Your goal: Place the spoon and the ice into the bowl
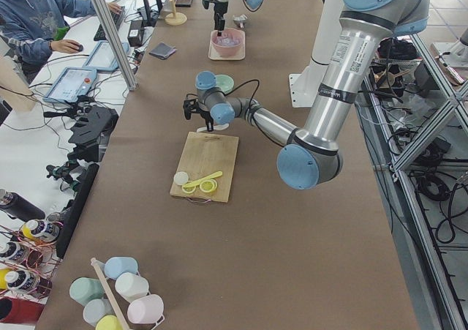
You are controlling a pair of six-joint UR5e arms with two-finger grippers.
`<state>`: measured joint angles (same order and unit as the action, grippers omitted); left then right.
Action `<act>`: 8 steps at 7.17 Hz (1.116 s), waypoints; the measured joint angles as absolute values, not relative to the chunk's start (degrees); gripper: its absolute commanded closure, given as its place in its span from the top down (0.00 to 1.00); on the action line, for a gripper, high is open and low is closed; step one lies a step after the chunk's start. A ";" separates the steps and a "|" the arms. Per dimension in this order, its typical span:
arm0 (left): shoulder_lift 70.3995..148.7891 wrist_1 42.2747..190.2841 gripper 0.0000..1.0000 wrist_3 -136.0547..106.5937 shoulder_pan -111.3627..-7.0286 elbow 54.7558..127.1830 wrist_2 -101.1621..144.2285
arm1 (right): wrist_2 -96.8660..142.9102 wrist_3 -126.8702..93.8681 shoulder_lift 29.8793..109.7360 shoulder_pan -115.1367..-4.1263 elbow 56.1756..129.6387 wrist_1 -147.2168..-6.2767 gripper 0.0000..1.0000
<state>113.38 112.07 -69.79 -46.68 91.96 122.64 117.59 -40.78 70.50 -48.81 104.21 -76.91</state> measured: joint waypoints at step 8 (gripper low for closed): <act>137.27 114.23 0.00 -83.91 -37.66 80.05 114.92 | 117.68 -40.24 76.43 -47.45 104.04 -76.90 0.75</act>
